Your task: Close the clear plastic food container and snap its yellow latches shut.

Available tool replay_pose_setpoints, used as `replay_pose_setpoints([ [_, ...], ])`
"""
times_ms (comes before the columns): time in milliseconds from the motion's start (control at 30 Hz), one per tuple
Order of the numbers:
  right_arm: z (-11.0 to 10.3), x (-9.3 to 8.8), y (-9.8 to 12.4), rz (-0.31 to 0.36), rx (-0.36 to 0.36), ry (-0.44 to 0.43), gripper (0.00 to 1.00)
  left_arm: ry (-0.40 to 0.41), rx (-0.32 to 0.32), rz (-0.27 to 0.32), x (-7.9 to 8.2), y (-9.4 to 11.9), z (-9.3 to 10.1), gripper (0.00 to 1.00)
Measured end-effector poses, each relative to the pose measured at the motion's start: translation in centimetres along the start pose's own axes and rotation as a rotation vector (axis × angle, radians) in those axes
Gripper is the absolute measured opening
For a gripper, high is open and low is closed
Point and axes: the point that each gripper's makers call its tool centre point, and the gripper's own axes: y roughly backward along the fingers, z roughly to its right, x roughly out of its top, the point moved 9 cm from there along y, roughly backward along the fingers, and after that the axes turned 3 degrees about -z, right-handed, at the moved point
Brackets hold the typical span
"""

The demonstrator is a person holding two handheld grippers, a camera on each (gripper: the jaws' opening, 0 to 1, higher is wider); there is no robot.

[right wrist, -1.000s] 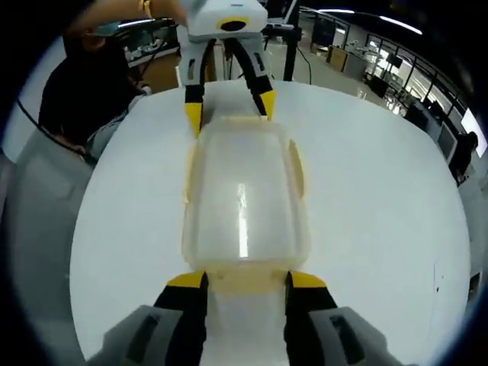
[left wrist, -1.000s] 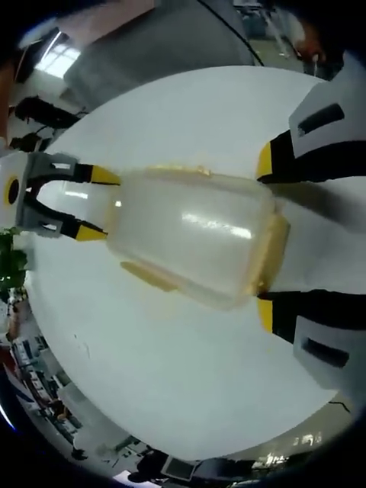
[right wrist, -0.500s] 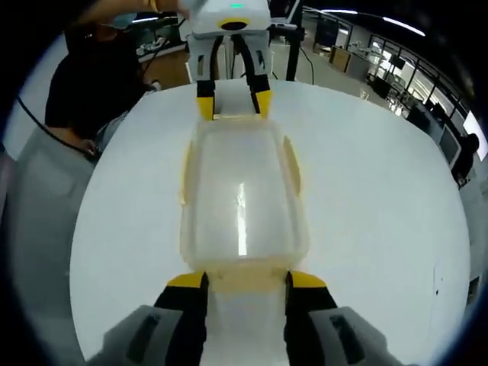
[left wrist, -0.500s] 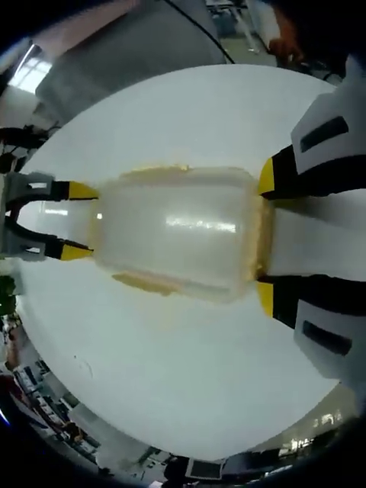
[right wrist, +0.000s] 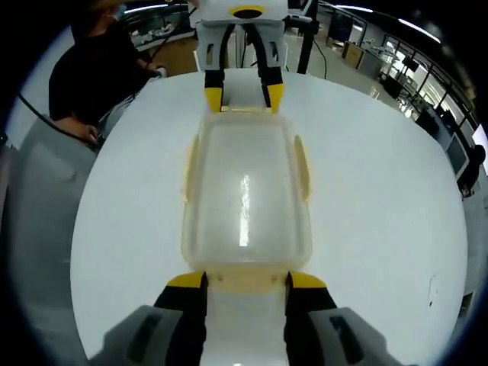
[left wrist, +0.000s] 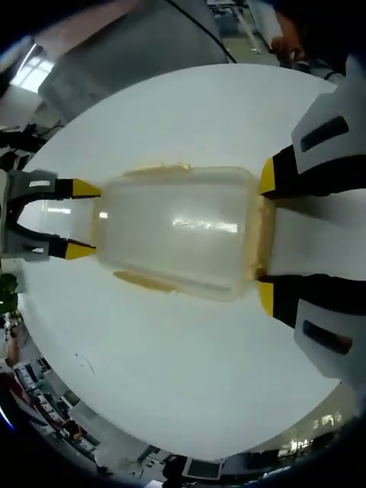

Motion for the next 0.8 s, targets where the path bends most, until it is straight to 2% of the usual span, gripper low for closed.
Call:
replay_pose_setpoints([
  [100,-0.1,-0.1,0.0,-0.004,0.004,-0.004,0.36,0.003,0.002,0.004,0.0,0.1,0.0,0.36],
  [233,-0.6,-0.3,0.3,0.002,0.046,-0.037,0.36,-0.002,0.001,-0.016,0.3,0.1,0.3,0.36],
  [433,-1.3,-0.5,0.6,-0.010,0.042,-0.048,0.36,-0.011,0.019,-0.032,0.9,0.6,0.9,0.36],
  [800,-2.3,-0.4,4.0,0.043,0.032,-0.030,0.36,0.014,0.034,-0.010,2.2,3.8,2.3,0.36],
])
